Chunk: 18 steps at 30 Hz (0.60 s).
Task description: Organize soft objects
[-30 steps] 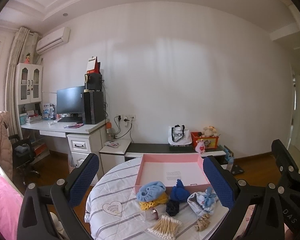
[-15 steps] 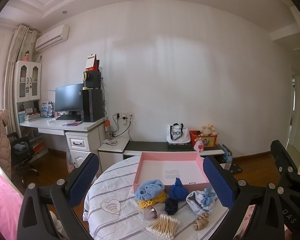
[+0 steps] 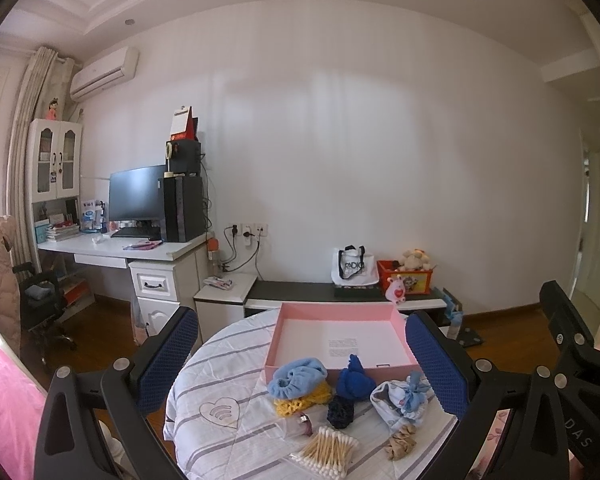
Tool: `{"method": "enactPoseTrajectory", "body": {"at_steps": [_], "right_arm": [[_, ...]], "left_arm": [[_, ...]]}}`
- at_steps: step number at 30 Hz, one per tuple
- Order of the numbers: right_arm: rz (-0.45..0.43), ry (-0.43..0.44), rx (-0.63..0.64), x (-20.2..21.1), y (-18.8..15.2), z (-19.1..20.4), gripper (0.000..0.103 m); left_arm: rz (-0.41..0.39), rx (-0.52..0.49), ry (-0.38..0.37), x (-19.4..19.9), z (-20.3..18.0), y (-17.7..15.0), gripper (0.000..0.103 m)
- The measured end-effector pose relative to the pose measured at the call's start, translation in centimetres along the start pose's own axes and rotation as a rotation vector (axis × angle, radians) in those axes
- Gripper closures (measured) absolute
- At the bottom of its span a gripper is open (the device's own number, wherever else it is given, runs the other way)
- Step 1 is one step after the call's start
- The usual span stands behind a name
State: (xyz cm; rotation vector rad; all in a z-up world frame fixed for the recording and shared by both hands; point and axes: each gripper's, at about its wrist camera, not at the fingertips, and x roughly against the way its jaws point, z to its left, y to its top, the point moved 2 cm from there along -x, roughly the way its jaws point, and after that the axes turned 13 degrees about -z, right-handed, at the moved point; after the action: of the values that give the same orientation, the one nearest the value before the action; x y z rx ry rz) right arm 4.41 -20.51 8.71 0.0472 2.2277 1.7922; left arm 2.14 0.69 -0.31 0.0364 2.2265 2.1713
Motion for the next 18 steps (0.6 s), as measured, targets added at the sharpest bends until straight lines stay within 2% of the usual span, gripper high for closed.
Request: {"method": "enactPoseTrajectory", "body": {"at_steps": [18], "right_arm": [[0.009, 0.001, 0.003, 0.0, 0.11, -0.04, 0.0]], "left_arm": [[0.007, -0.006, 0.003, -0.02, -0.21, 0.2, 0.001]]}}
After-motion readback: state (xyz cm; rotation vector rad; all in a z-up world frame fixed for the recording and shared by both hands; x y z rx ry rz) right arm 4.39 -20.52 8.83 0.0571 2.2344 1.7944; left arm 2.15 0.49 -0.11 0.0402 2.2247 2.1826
